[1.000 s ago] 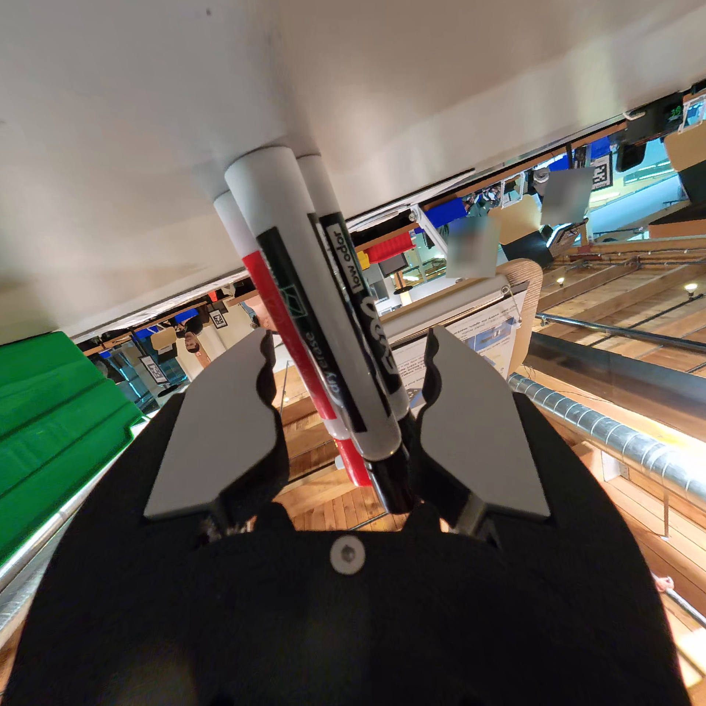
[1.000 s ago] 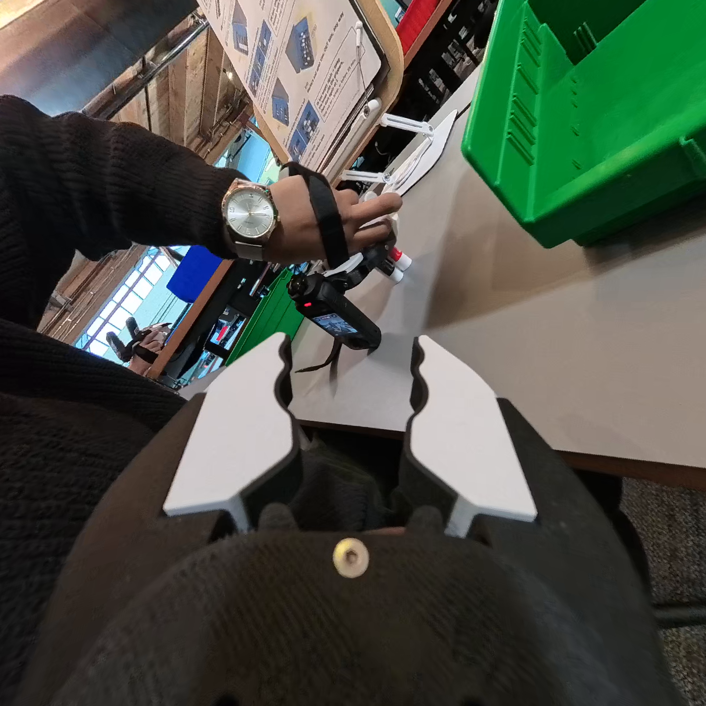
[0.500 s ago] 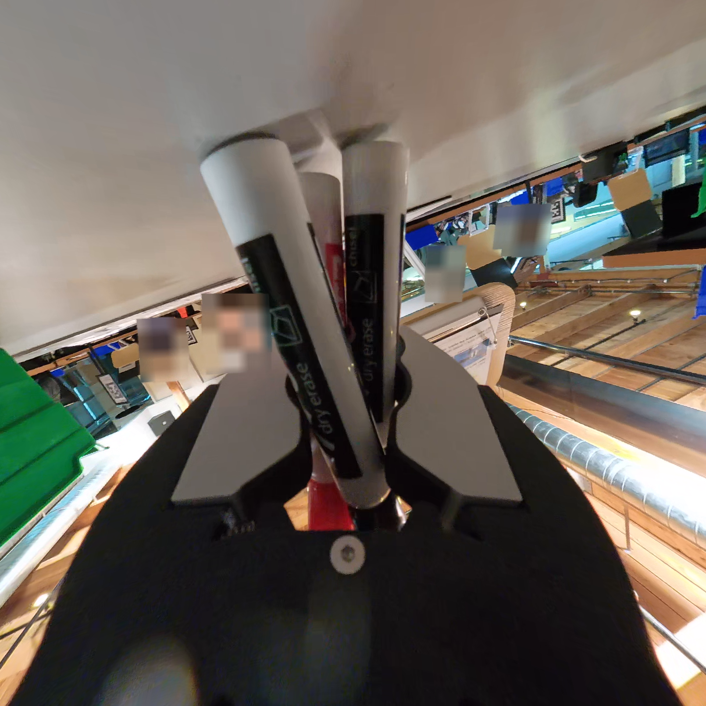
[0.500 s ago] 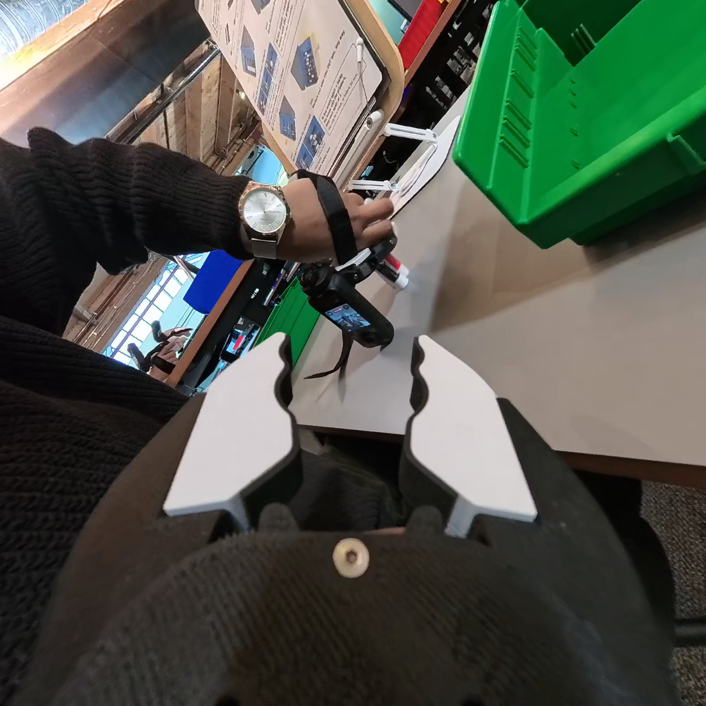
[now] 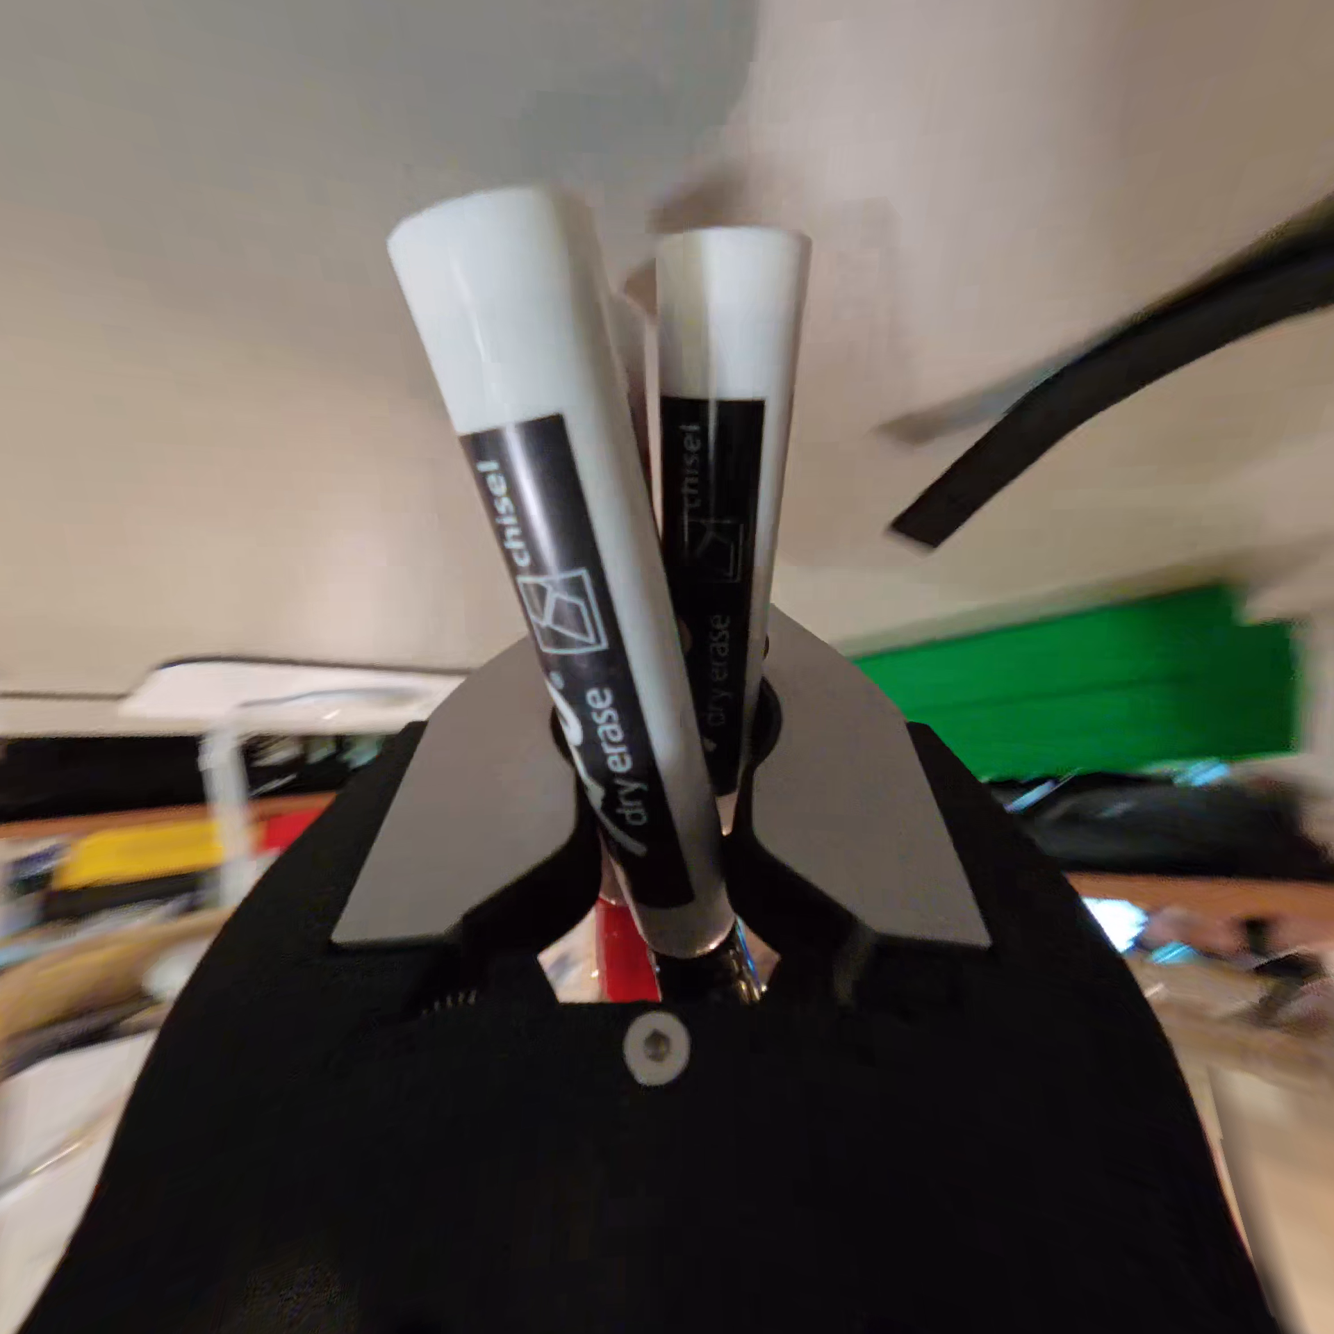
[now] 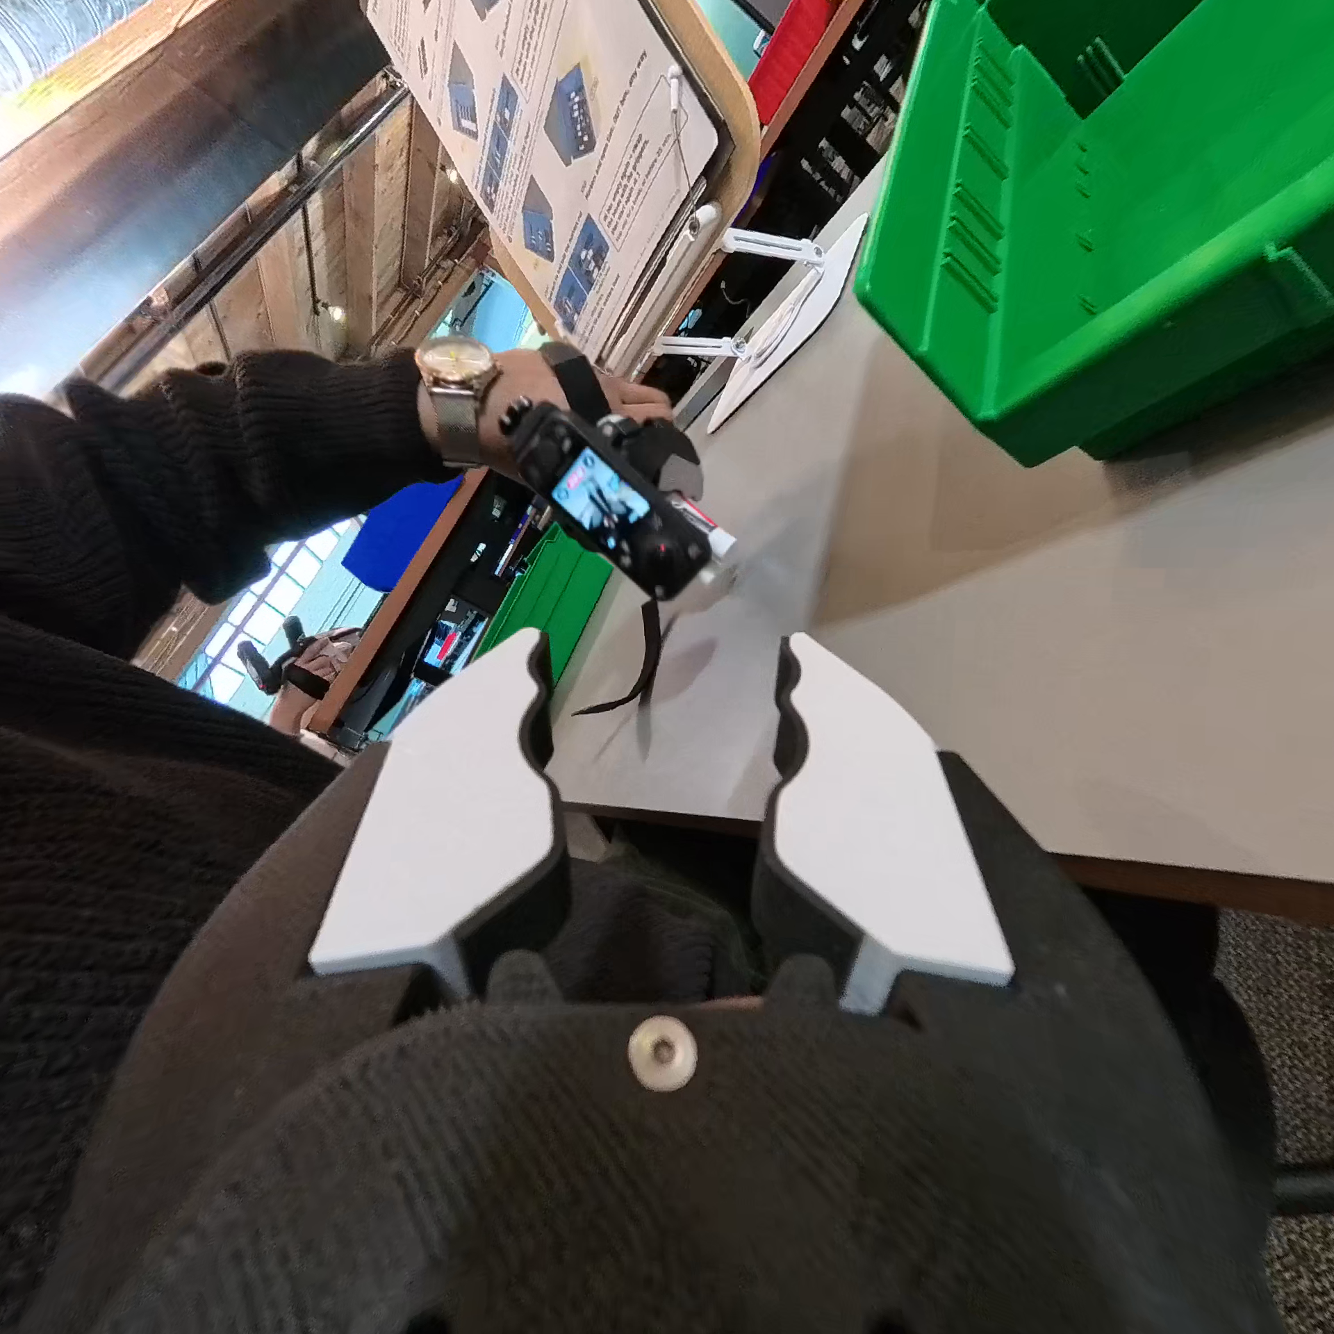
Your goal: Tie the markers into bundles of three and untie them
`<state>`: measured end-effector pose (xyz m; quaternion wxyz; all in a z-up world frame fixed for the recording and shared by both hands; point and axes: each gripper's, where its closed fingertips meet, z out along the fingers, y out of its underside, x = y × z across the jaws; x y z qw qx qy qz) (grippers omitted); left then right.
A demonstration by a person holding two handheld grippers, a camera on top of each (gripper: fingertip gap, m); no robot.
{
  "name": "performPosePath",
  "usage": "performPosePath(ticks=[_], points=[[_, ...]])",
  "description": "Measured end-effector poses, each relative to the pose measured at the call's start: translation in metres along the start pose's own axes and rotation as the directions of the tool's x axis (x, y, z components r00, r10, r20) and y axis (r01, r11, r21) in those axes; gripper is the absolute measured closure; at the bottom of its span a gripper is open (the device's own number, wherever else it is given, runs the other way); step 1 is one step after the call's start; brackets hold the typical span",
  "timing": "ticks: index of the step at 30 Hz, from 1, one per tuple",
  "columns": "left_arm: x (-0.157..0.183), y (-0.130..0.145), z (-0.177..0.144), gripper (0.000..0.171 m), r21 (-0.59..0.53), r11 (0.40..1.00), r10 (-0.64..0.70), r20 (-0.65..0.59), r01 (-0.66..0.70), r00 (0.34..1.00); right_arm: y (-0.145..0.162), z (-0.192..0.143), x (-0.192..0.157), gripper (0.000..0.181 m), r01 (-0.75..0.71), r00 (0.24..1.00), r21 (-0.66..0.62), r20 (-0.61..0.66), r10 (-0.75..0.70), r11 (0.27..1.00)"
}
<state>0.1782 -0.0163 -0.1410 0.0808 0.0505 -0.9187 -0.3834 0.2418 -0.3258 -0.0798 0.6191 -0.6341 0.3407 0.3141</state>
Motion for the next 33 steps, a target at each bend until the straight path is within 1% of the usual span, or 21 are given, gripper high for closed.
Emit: performPosePath(ticks=[1,3,5,6,7,9,11,12,13,15,16,17,18,19,21,22,25,27,29,30,33], points=[[0.009,-0.005,0.000,0.127,0.080,0.994,-0.068,-0.068,0.073,0.995,0.001,0.001,0.000,0.121,0.005,1.000,-0.004,-0.003,-0.005,1.000],[0.022,-0.015,-0.003,0.127,0.209,0.953,-0.180,-0.194,0.220,0.964,0.002,0.002,-0.001,0.121,0.015,1.000,-0.009,-0.010,-0.015,1.000],[0.031,-0.024,-0.007,0.128,0.324,0.872,-0.266,-0.317,0.367,0.910,0.003,0.003,-0.001,0.121,0.026,0.999,-0.014,-0.019,-0.027,1.000],[0.034,-0.029,-0.010,0.128,0.373,0.815,-0.301,-0.383,0.444,0.873,0.004,0.003,-0.001,0.121,0.032,0.999,-0.016,-0.023,-0.032,0.999],[0.037,-0.035,-0.013,0.128,0.413,0.745,-0.331,-0.453,0.524,0.828,0.004,0.004,-0.001,0.121,0.036,0.999,-0.017,-0.026,-0.036,0.999],[0.039,-0.046,-0.018,0.127,0.457,0.585,-0.365,-0.590,0.671,0.720,0.004,0.005,0.000,0.121,0.043,0.998,-0.014,-0.035,-0.043,0.999],[0.038,-0.053,-0.021,0.127,0.446,0.396,-0.381,-0.716,0.803,0.585,0.003,0.006,0.001,0.121,0.050,0.998,-0.006,-0.048,-0.051,0.999],[0.037,-0.055,-0.022,0.127,0.423,0.309,-0.376,-0.768,0.852,0.518,0.002,0.006,0.001,0.121,0.054,0.997,-0.003,-0.056,-0.055,0.999],[0.037,-0.056,-0.021,0.126,0.399,0.234,-0.366,-0.809,0.887,0.460,0.003,0.007,0.002,0.121,0.061,0.996,-0.002,-0.065,-0.061,0.998],[0.041,-0.056,-0.019,0.127,0.361,0.135,-0.330,-0.862,0.923,0.385,0.003,0.009,0.003,0.121,0.080,0.993,-0.005,-0.087,-0.081,0.997],[0.044,-0.056,-0.018,0.127,0.347,0.105,-0.308,-0.880,0.932,0.363,0.004,0.011,0.003,0.121,0.093,0.991,-0.009,-0.098,-0.093,0.996],[0.047,-0.054,-0.015,0.127,0.345,0.095,-0.298,-0.885,0.934,0.357,0.005,0.013,0.003,0.122,0.106,0.988,-0.016,-0.110,-0.107,0.994],[0.051,-0.050,-0.010,0.127,0.355,0.101,-0.312,-0.876,0.929,0.369,0.006,0.016,0.003,0.122,0.121,0.985,-0.024,-0.120,-0.123,0.992],[0.057,-0.048,-0.006,0.127,0.372,0.120,-0.326,-0.861,0.921,0.390,0.007,0.019,0.002,0.122,0.141,0.982,-0.034,-0.124,-0.144,0.989],[0.068,-0.046,0.001,0.126,0.416,0.192,-0.388,-0.800,0.889,0.458,0.010,0.028,-0.002,0.122,0.179,0.977,-0.052,-0.112,-0.184,0.982],[0.074,-0.045,0.001,0.127,0.432,0.218,-0.394,-0.781,0.875,0.484,0.012,0.035,-0.006,0.122,0.184,0.978,-0.062,-0.088,-0.189,0.981],[0.083,-0.041,-0.003,0.126,0.485,0.274,-0.398,-0.729,0.831,0.557,0.027,0.065,-0.029,0.121,0.164,0.986,-0.125,0.043,-0.160,0.978],[0.087,-0.041,-0.009,0.127,0.532,0.302,-0.393,-0.687,0.791,0.612,0.040,0.090,-0.043,0.121,0.224,0.973,-0.202,0.106,-0.207,0.953],[0.087,-0.043,-0.014,0.127,0.576,0.305,-0.385,-0.654,0.759,0.651,0.049,0.117,-0.052,0.121,0.327,0.943,-0.263,0.151,-0.296,0.908],[0.087,-0.044,-0.016,0.127,0.588,0.300,-0.383,-0.647,0.751,0.659,0.051,0.131,-0.058,0.122,0.375,0.925,-0.275,0.179,-0.336,0.885],[0.089,-0.046,-0.017,0.127,0.623,0.279,-0.380,-0.627,0.731,0.680,0.046,0.174,-0.074,0.124,0.470,0.876,-0.268,0.257,-0.408,0.841]])
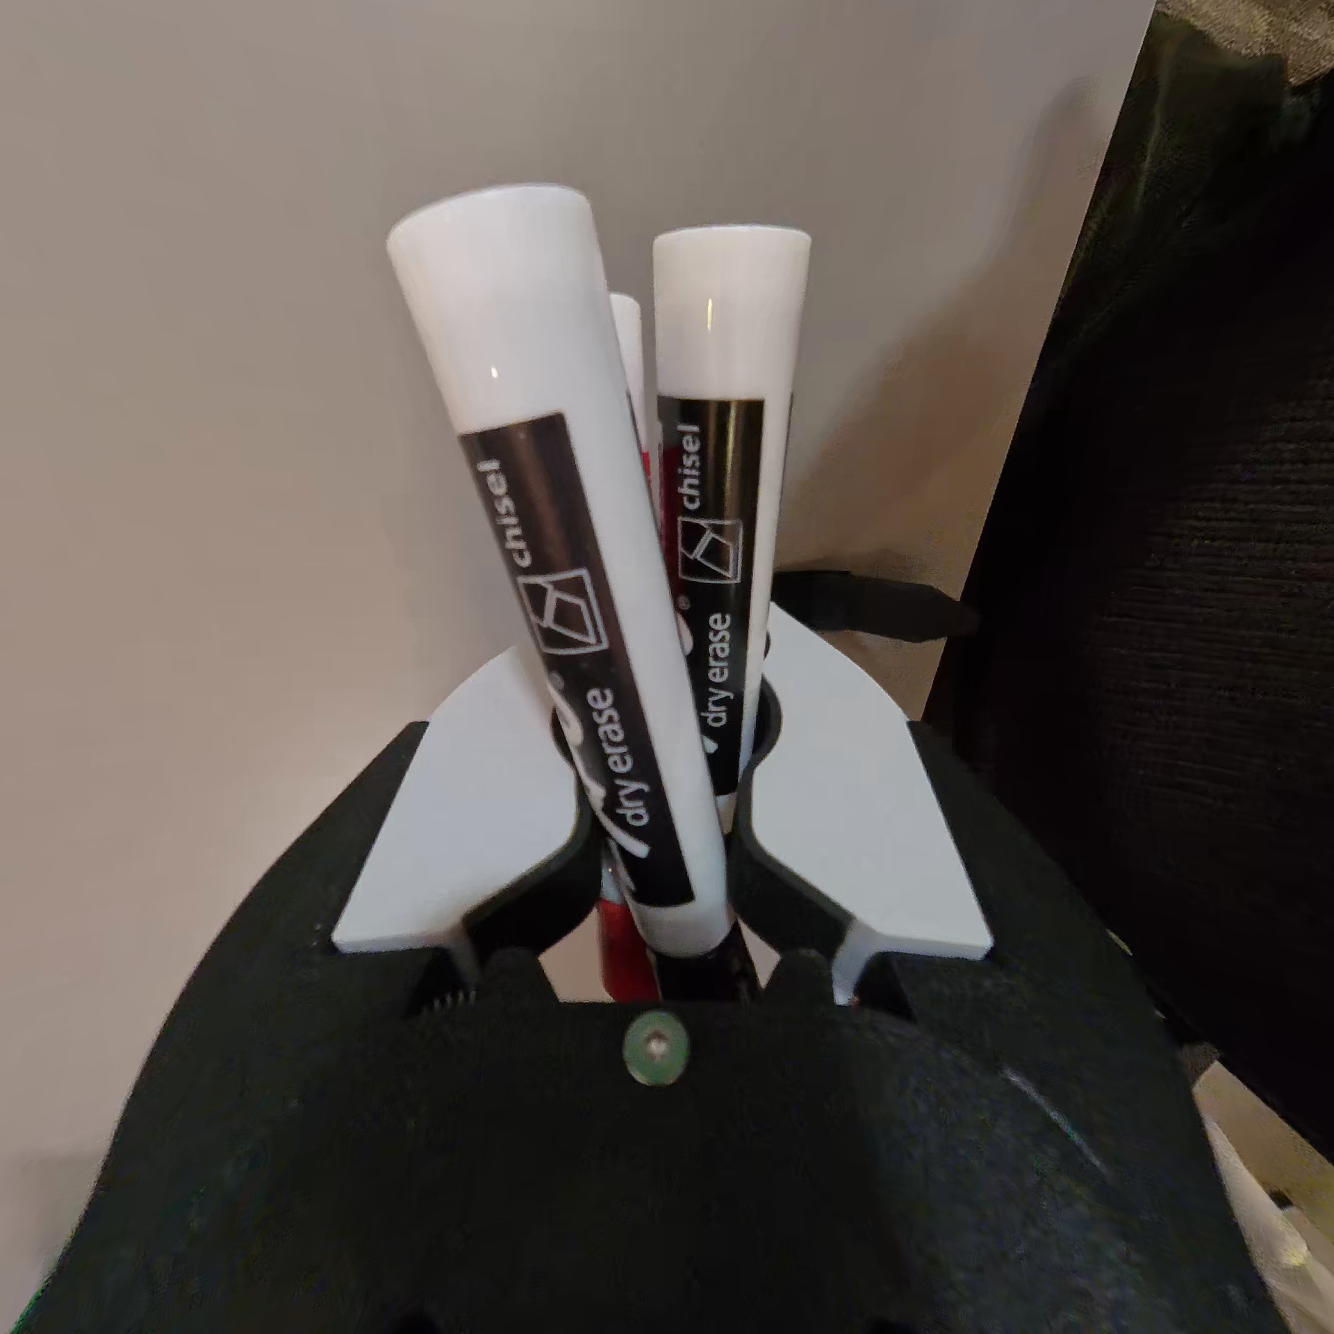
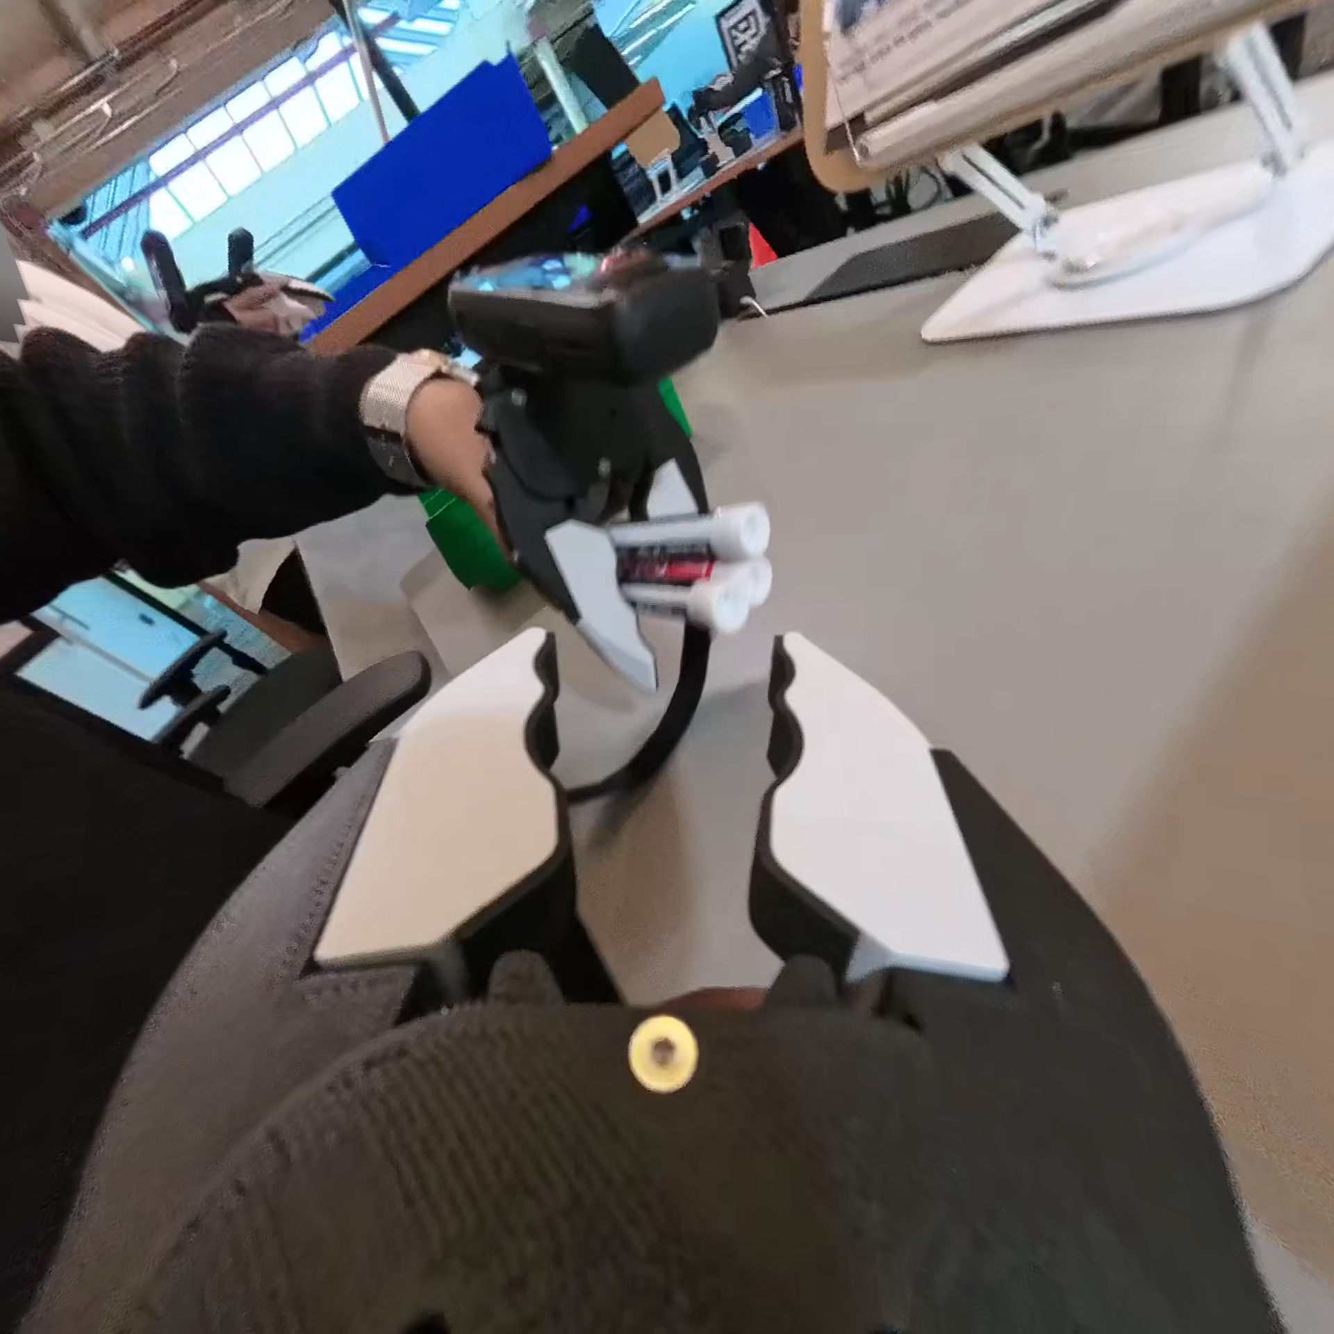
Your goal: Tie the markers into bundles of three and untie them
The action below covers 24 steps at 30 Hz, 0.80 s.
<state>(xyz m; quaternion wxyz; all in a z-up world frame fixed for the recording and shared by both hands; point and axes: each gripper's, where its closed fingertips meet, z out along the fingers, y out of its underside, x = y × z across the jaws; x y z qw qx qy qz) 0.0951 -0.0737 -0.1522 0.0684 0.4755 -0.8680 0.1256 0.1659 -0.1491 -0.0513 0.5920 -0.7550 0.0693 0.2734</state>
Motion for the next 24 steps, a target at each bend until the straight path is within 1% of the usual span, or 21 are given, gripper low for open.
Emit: performPosePath(ticks=[3,4,6,10,12,17,20,24], points=[[0.005,0.005,0.000,0.127,0.023,1.000,0.003,-0.015,-0.003,1.000,-0.014,0.035,0.010,0.125,0.046,0.999,-0.022,0.028,-0.045,0.999],[0.007,0.007,0.000,0.127,0.027,1.000,0.004,-0.018,-0.003,1.000,-0.014,0.045,0.012,0.125,0.033,0.998,-0.040,0.051,-0.031,0.999],[0.011,0.009,-0.001,0.127,0.046,0.999,0.014,-0.024,-0.013,1.000,-0.014,0.064,0.016,0.117,-0.016,0.996,-0.058,0.092,0.021,0.998],[0.018,0.012,-0.002,0.127,0.070,0.997,0.024,-0.028,-0.022,0.999,-0.009,0.086,0.010,0.124,-0.122,0.971,-0.109,0.193,0.141,0.987],[0.019,0.015,-0.003,0.127,0.071,0.997,0.020,-0.027,-0.018,0.999,-0.005,0.091,0.007,0.128,-0.105,0.971,-0.134,0.200,0.131,0.985],[0.021,0.018,-0.006,0.127,0.104,0.994,-0.027,-0.072,0.034,0.997,0.003,0.092,-0.001,0.156,0.006,0.981,-0.163,0.194,0.026,0.987],[0.019,0.020,-0.005,0.127,0.108,0.993,-0.032,-0.064,0.039,0.997,0.002,0.092,-0.005,0.169,0.026,0.979,-0.157,0.203,0.007,0.987],[0.019,0.021,-0.004,0.127,0.106,0.993,-0.040,-0.059,0.046,0.997,0.003,0.090,-0.006,0.173,0.041,0.978,-0.155,0.207,-0.008,0.987]])
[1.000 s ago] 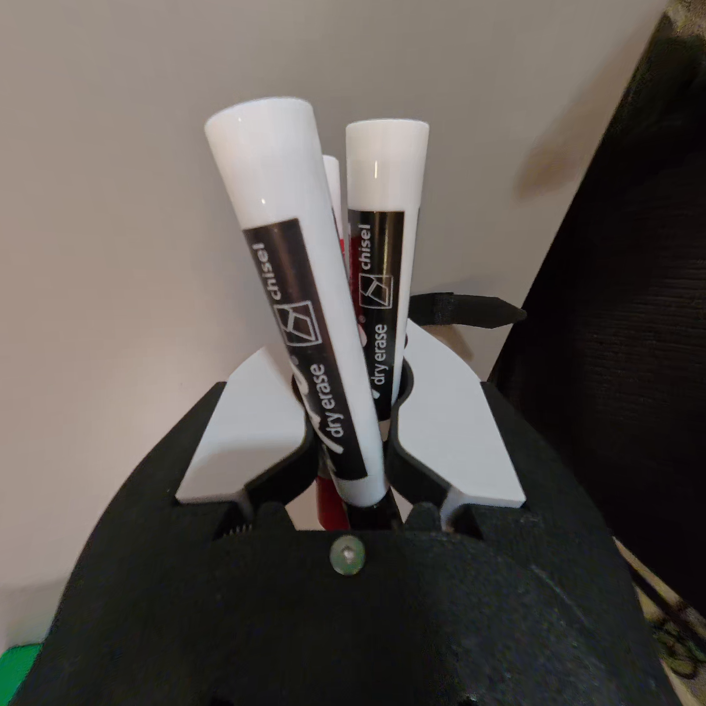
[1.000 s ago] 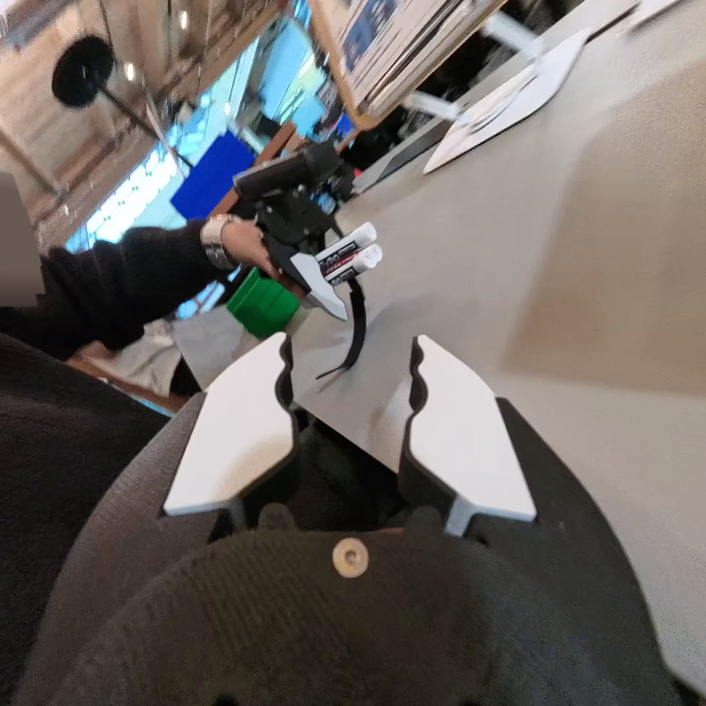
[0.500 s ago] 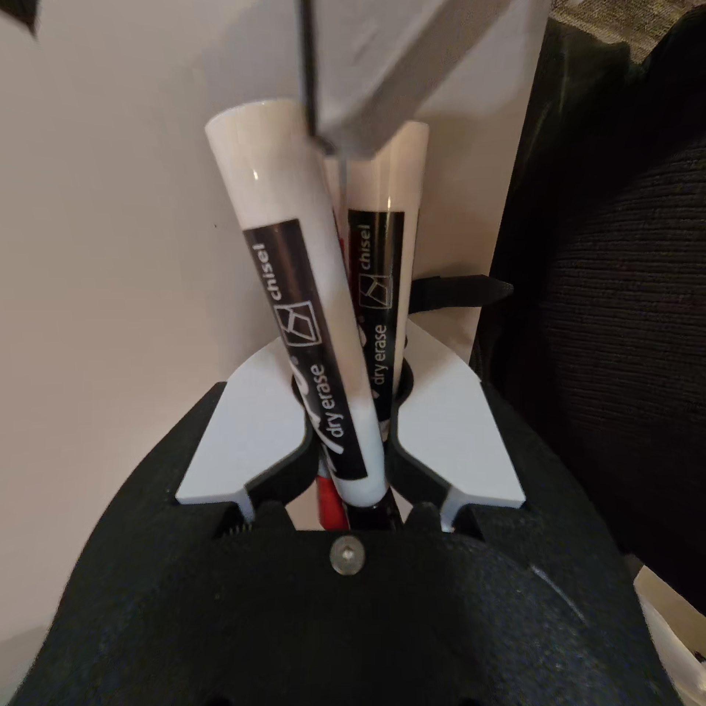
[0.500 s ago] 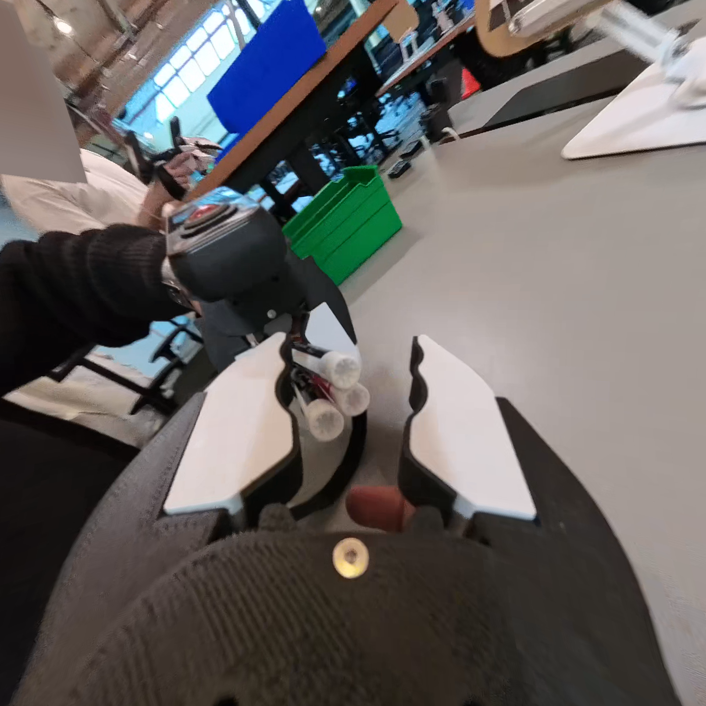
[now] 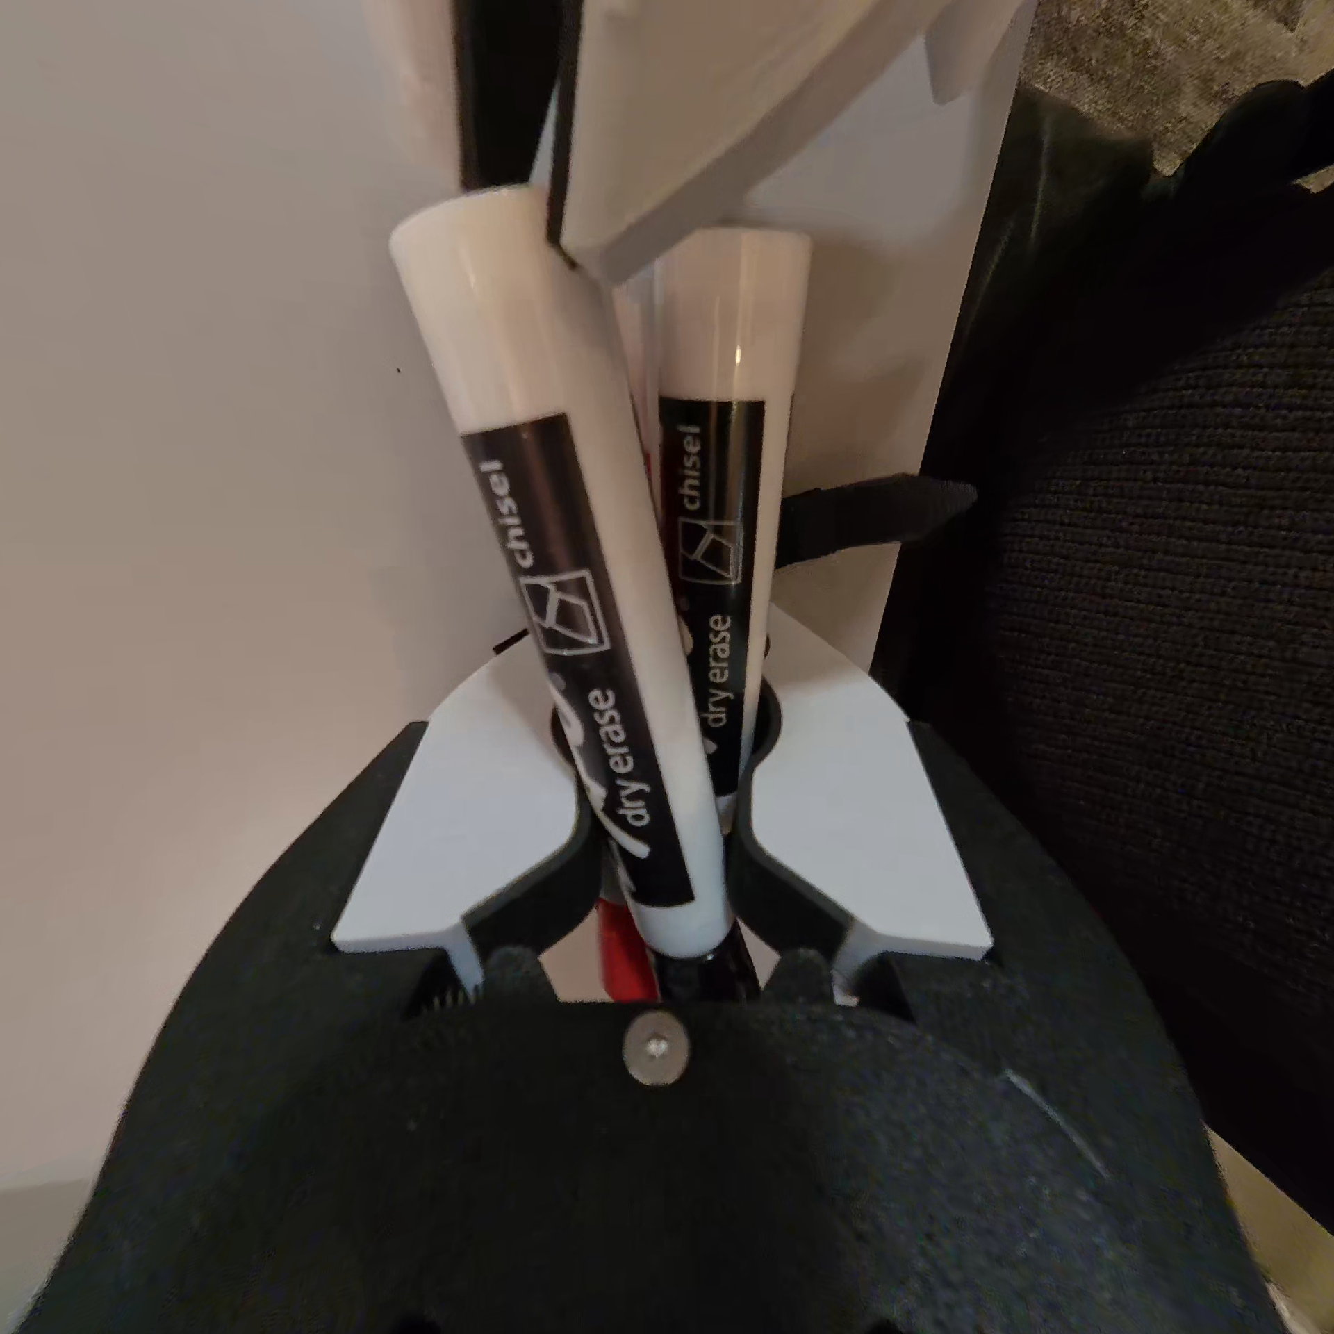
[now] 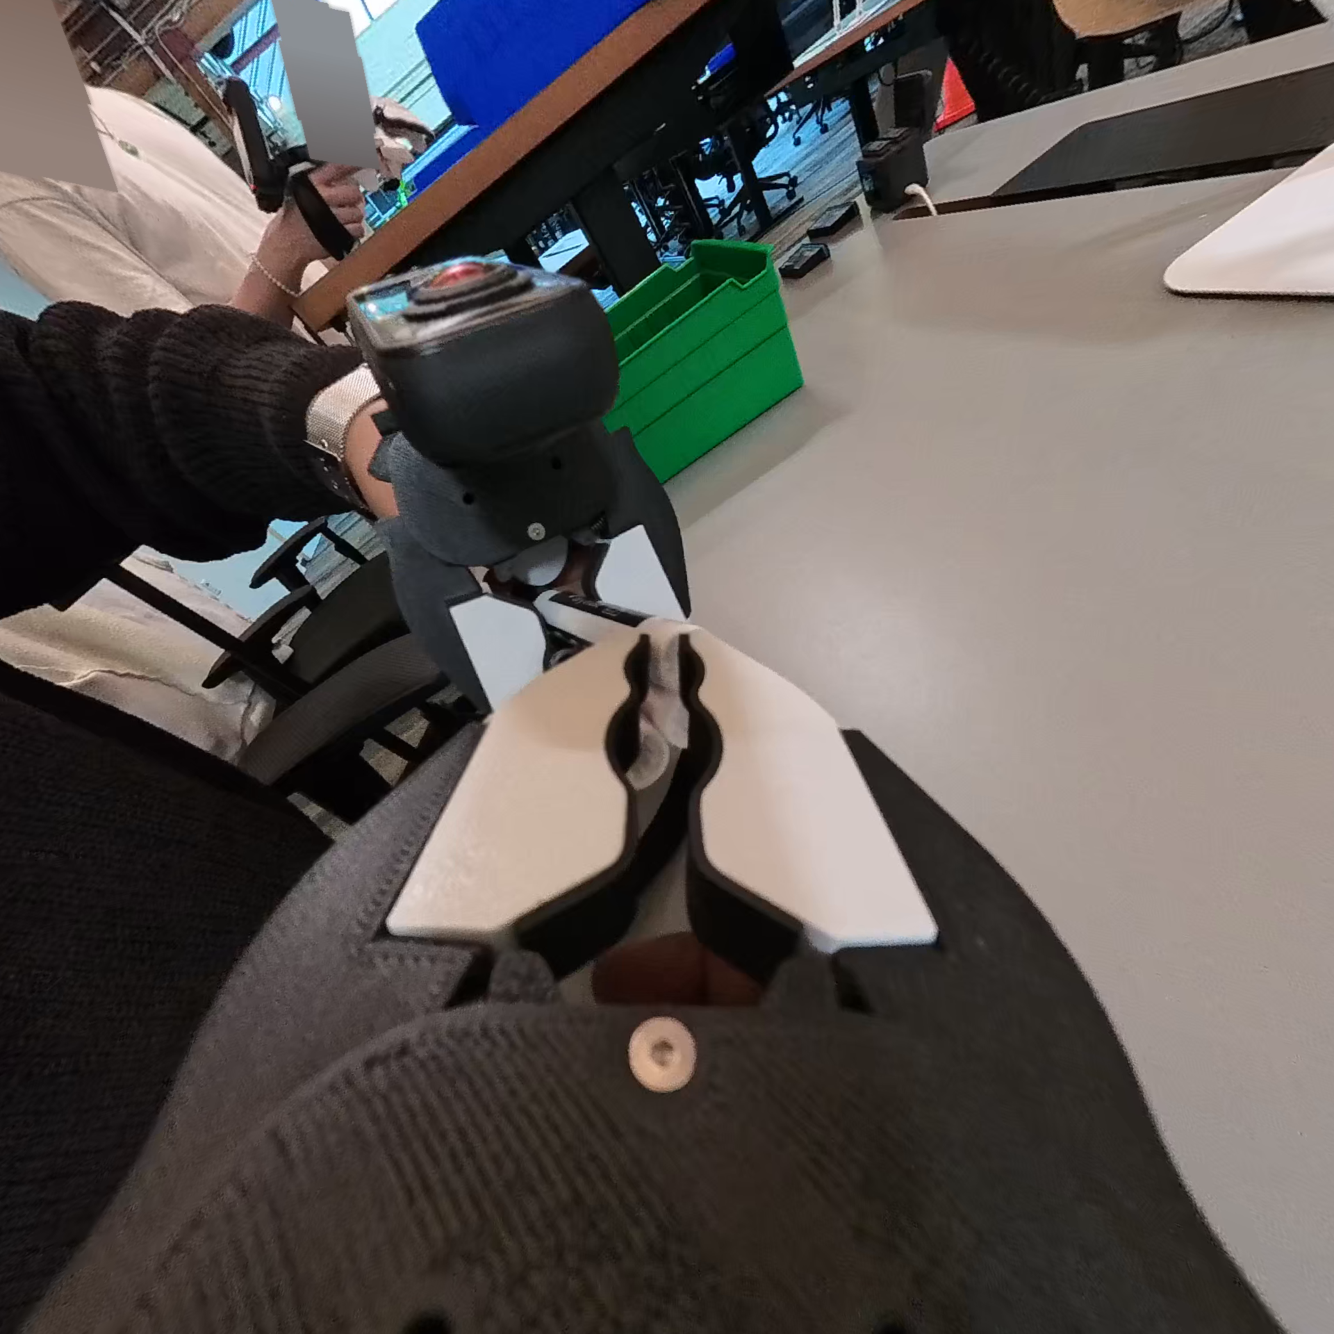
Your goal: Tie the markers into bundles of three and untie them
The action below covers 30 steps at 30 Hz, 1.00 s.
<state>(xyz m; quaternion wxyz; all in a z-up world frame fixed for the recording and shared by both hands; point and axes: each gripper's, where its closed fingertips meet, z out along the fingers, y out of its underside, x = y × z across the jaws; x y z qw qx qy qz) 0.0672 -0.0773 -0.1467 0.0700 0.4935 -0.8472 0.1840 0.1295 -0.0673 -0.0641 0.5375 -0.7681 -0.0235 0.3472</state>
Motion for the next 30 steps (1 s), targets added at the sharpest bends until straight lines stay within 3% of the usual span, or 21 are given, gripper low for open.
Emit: performPosePath(ticks=[9,13,17,20,22,25,30], points=[[-0.002,-0.002,-0.001,0.127,-0.006,1.000,0.000,0.025,0.000,1.000,-0.001,-0.008,-0.003,0.179,0.056,0.998,0.004,-0.006,-0.056,0.998],[-0.012,-0.002,-0.003,0.127,-0.002,1.000,0.006,0.092,-0.006,0.996,-0.002,-0.012,-0.008,0.181,0.067,0.998,0.008,0.010,-0.067,0.998],[-0.019,0.004,-0.006,0.127,-0.002,1.000,0.000,0.130,0.000,0.991,-0.017,-0.023,-0.002,0.181,0.085,0.995,0.091,-0.059,-0.080,0.992],[-0.022,0.011,-0.005,0.128,-0.060,0.997,0.062,0.184,-0.052,0.981,-0.025,-0.022,-0.001,0.171,0.078,0.996,0.114,-0.059,-0.072,0.990],[-0.018,0.012,-0.004,0.127,-0.087,0.993,0.097,0.190,-0.082,0.977,-0.019,-0.012,-0.001,0.152,0.061,0.997,0.075,-0.042,-0.058,0.995],[-0.012,0.007,-0.005,0.127,-0.109,0.985,0.156,0.202,-0.136,0.967,-0.003,0.000,-0.006,0.145,0.059,0.998,0.013,-0.007,-0.059,0.998],[-0.008,0.003,-0.006,0.128,-0.090,0.987,0.152,0.208,-0.135,0.966,0.001,0.001,-0.015,0.165,0.073,0.997,0.016,0.024,-0.073,0.997]])
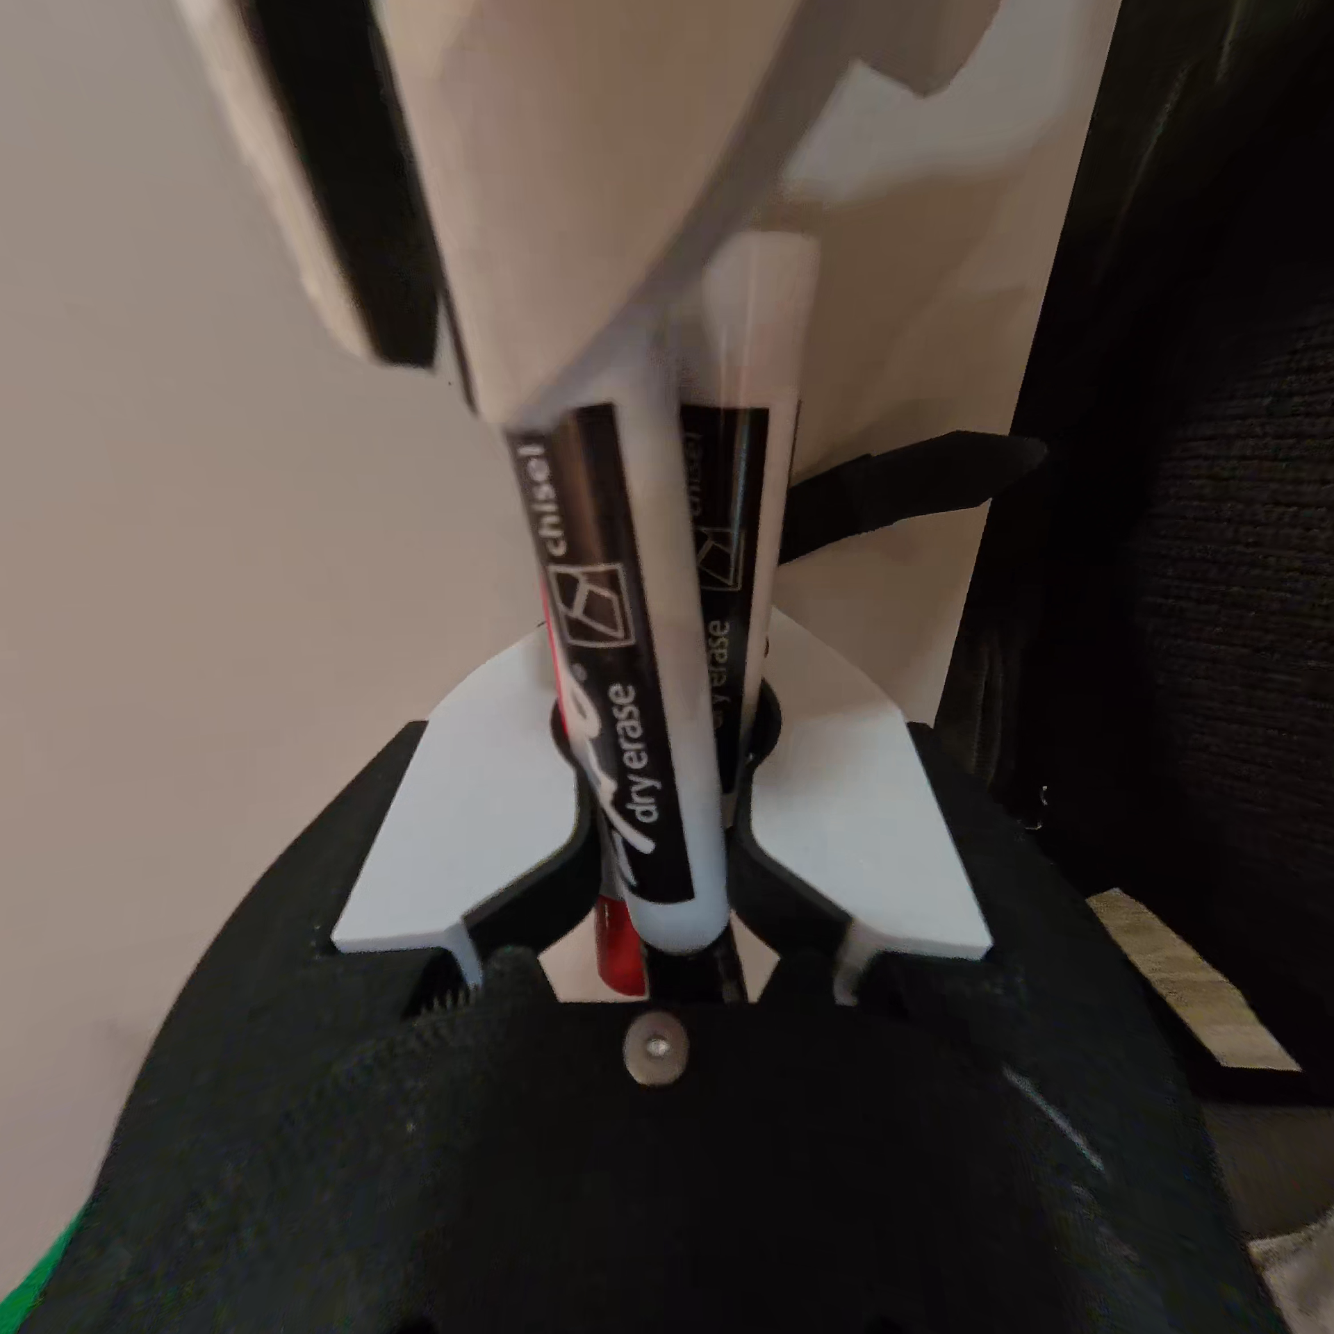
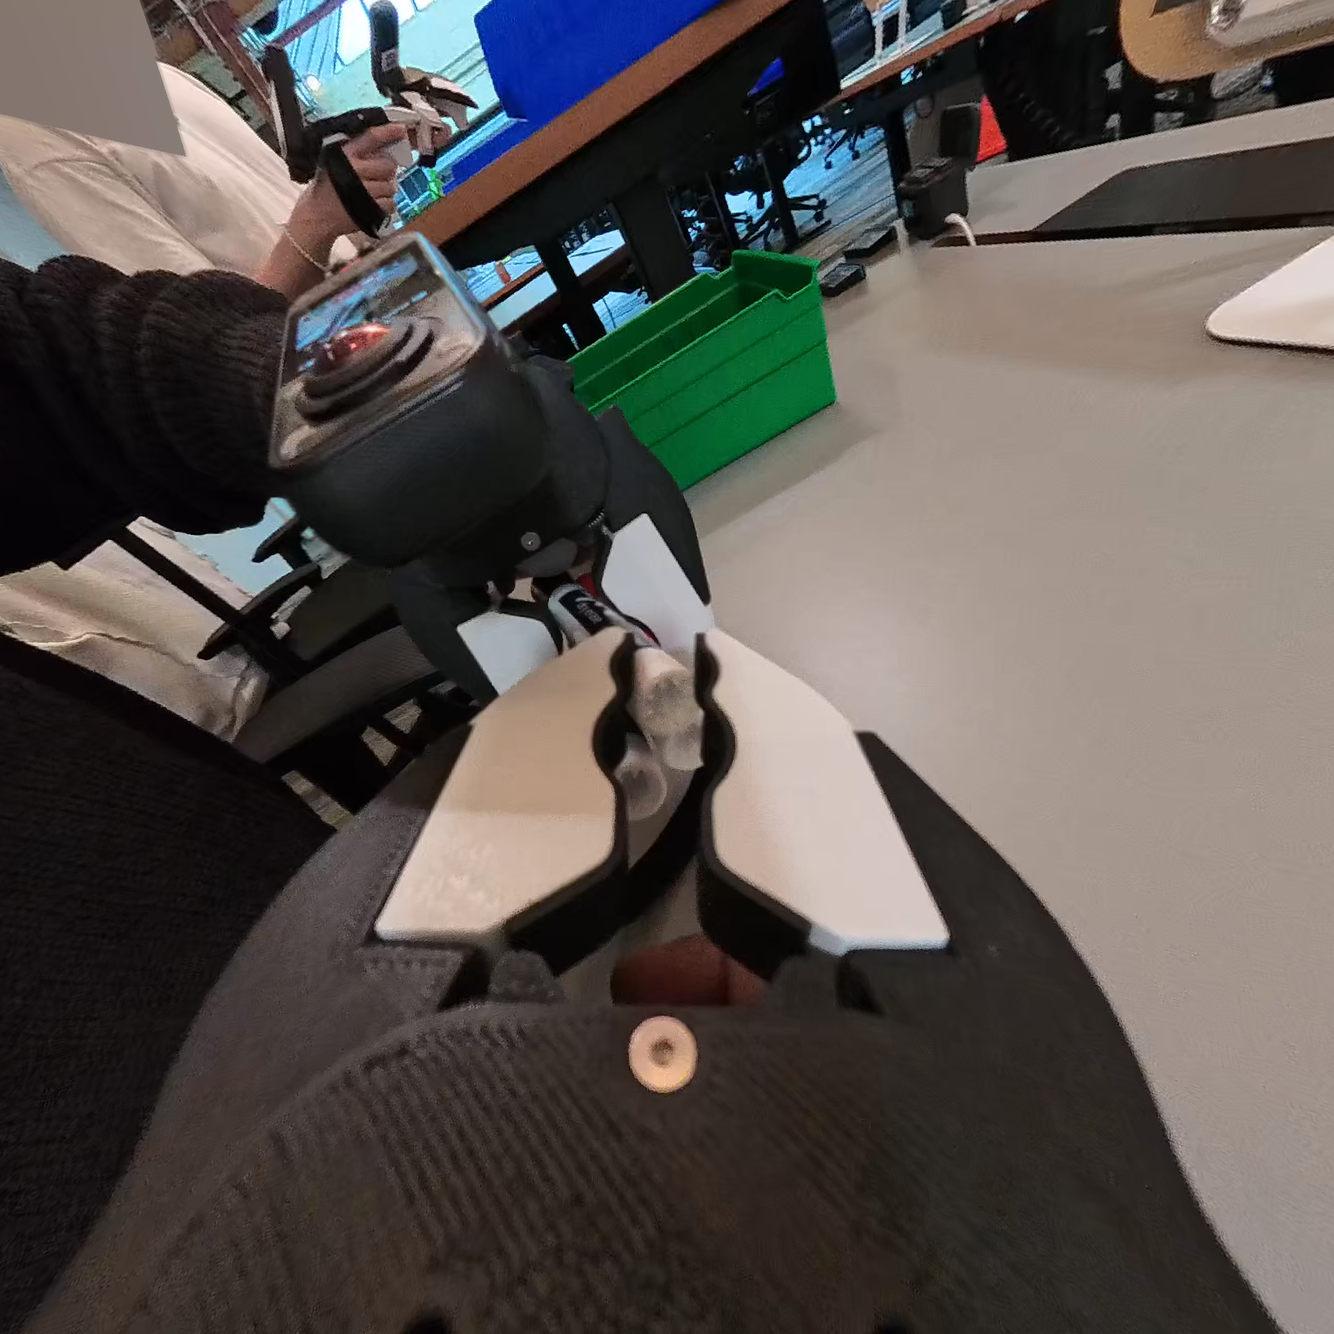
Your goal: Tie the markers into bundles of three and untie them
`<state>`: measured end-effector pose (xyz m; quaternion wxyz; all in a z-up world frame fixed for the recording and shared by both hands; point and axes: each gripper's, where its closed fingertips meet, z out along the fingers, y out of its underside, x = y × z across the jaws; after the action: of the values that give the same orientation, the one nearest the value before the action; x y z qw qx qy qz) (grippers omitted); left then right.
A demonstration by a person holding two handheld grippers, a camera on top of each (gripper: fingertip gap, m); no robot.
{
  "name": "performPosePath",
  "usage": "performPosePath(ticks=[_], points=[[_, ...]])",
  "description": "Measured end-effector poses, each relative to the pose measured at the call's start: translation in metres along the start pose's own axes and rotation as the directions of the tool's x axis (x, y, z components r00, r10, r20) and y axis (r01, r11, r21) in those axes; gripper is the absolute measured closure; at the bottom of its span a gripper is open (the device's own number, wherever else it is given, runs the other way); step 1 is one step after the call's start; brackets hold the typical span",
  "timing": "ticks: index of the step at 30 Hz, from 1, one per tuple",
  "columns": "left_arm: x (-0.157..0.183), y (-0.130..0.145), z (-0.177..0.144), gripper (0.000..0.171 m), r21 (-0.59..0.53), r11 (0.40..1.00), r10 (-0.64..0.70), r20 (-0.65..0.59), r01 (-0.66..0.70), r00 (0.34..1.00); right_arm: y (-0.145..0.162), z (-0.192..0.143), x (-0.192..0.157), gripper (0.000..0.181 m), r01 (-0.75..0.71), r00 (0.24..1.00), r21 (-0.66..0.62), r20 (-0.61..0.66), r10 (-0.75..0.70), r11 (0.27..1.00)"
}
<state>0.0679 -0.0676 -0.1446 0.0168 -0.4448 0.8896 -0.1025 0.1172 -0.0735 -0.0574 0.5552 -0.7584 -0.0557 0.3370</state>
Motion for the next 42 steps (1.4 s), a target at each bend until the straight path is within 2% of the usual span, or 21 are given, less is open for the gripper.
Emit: performPosePath(ticks=[2,8,13,16,20,26,27,31,36,38,39,42], points=[[0.000,0.001,0.001,0.128,0.013,0.999,-0.046,-0.023,0.046,0.999,-0.003,-0.003,-0.001,0.181,0.037,0.999,0.011,-0.011,-0.037,0.999],[-0.007,0.001,-0.004,0.128,0.061,0.991,-0.114,-0.037,0.116,0.993,0.007,-0.002,-0.002,0.181,0.107,0.993,-0.053,-0.041,-0.109,0.993],[-0.004,0.003,-0.004,0.128,0.073,0.991,-0.111,-0.036,0.114,0.993,-0.019,-0.013,-0.002,0.180,0.096,0.994,0.093,-0.066,-0.090,0.991],[0.016,-0.005,-0.006,0.127,0.118,0.974,-0.168,-0.197,0.193,0.966,-0.020,-0.020,0.001,0.169,0.093,0.994,0.114,-0.072,-0.085,0.989],[0.018,-0.012,-0.014,0.128,0.179,0.932,-0.251,-0.312,0.316,0.916,-0.004,-0.022,0.003,0.166,0.052,0.997,0.084,-0.065,-0.046,0.995],[0.024,-0.023,-0.022,0.128,0.223,0.807,-0.375,-0.521,0.547,0.767,0.003,-0.010,-0.003,0.166,-0.106,0.994,0.085,0.002,0.106,0.991],[0.023,-0.021,-0.019,0.128,0.227,0.799,-0.387,-0.515,0.557,0.765,0.003,-0.008,-0.004,0.165,-0.133,0.991,0.083,0.014,0.132,0.988],[0.013,-0.015,-0.010,0.128,0.269,0.810,-0.397,-0.403,0.521,0.825,0.013,0.002,-0.010,0.161,-0.206,0.978,0.036,0.042,0.205,0.978],[0.008,-0.023,-0.010,0.129,0.334,0.813,-0.399,-0.279,0.477,0.874,0.019,0.013,-0.010,0.155,-0.305,0.952,0.029,0.024,0.305,0.952],[0.012,-0.027,-0.010,0.130,0.337,0.814,-0.400,-0.263,0.472,0.878,0.019,0.016,-0.011,0.154,-0.341,0.940,0.034,0.036,0.340,0.939],[0.013,-0.029,-0.010,0.138,0.342,0.809,-0.406,-0.262,0.478,0.875,0.020,0.018,-0.011,0.156,-0.357,0.934,0.032,0.037,0.355,0.934],[0.020,-0.035,-0.009,0.139,0.340,0.798,-0.413,-0.294,0.498,0.862,0.028,0.021,-0.010,0.158,-0.376,0.926,0.010,0.018,0.376,0.926]])
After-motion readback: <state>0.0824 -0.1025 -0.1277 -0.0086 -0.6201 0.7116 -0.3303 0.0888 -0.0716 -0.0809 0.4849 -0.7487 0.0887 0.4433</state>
